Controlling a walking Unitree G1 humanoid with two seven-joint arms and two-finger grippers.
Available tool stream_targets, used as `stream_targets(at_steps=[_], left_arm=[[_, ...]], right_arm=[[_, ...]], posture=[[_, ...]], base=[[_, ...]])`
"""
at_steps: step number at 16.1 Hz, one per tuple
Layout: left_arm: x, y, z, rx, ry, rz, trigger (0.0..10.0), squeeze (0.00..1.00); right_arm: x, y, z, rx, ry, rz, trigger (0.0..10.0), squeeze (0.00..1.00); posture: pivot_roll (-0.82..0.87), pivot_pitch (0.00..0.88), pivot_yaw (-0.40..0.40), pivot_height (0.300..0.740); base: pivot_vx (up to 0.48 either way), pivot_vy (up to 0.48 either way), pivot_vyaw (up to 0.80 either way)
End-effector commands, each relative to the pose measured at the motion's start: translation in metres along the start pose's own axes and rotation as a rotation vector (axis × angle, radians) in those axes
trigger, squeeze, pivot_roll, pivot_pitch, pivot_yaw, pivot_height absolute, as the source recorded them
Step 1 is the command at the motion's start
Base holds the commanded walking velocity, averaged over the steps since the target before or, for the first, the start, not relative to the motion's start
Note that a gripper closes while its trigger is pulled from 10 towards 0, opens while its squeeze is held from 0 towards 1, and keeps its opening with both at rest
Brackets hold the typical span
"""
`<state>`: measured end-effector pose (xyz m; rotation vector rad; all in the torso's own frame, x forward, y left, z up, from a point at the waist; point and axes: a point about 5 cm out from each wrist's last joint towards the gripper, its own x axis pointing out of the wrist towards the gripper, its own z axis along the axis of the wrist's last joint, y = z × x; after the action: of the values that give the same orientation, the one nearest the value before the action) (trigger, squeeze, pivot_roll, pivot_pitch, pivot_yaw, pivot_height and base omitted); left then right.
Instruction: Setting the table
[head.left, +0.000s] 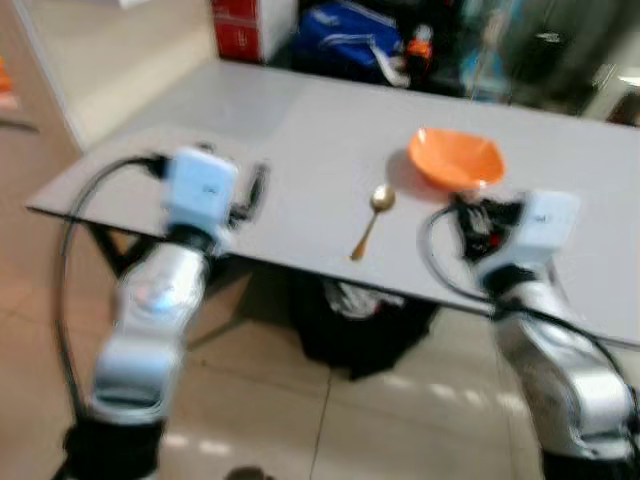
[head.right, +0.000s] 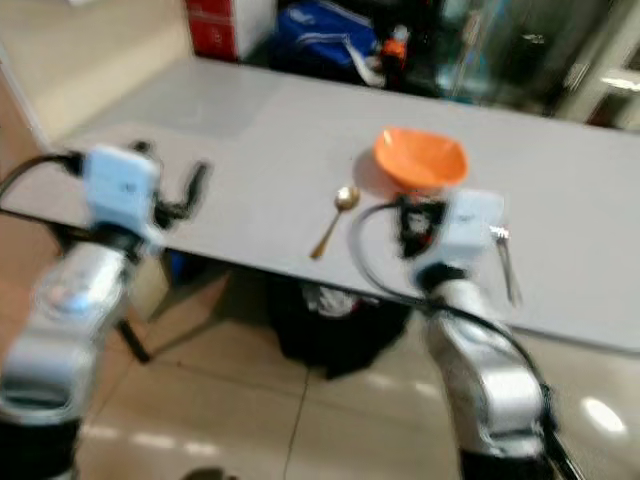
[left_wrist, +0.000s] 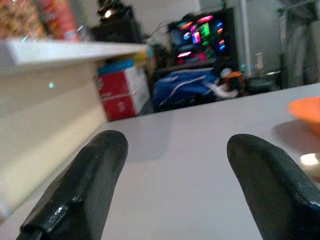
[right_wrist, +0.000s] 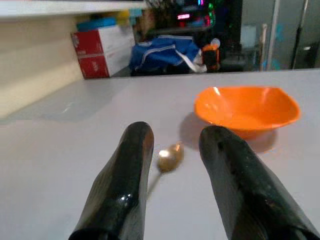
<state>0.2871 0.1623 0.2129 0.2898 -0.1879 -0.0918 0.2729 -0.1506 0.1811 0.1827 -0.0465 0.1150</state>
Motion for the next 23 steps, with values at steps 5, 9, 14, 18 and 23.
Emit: stream_targets(at_steps=[5, 9, 14, 18, 23], left_arm=[[0.003, -0.003, 0.004, -0.001, -0.003, -0.007, 10.0, 0.0], [0.001, -0.005, 0.002, -0.003, -0.001, -0.025, 10.0, 0.0], [-0.011, -0.001, -0.01, -0.013, 0.047, -0.03, 10.0, 0.0], [-0.008, -0.008, -0.009, -0.017, 0.041, -0.06, 10.0, 0.0], [-0.01, -0.008, -0.011, -0.013, 0.049, -0.076, 10.0, 0.0]], right_arm=[[0.001, -0.007, 0.002, -0.024, -0.008, -0.024, 10.0, 0.0], [0.002, -0.004, 0.002, -0.029, -0.009, -0.01, 10.0, 0.0], [-0.002, 0.001, -0.011, -0.066, 0.012, 0.027, 10.0, 0.0], [-0.005, -0.009, -0.014, -0.019, -0.017, -0.031, 10.0, 0.0], [-0.006, -0.004, -0.015, -0.018, -0.028, 0.012, 10.0, 0.0]], posture=[[0.04, 0.046, -0.053, 0.74], [0.04, 0.047, -0.052, 0.74], [0.05, 0.052, -0.058, 0.74], [0.04, 0.052, -0.041, 0.74], [0.05, 0.056, -0.043, 0.74]], base=[[0.0, 0.48, -0.8], [0.0, 0.48, -0.8], [0.0, 0.48, -0.16], [0.0, 0.48, 0.0], [0.0, 0.48, 0.0]])
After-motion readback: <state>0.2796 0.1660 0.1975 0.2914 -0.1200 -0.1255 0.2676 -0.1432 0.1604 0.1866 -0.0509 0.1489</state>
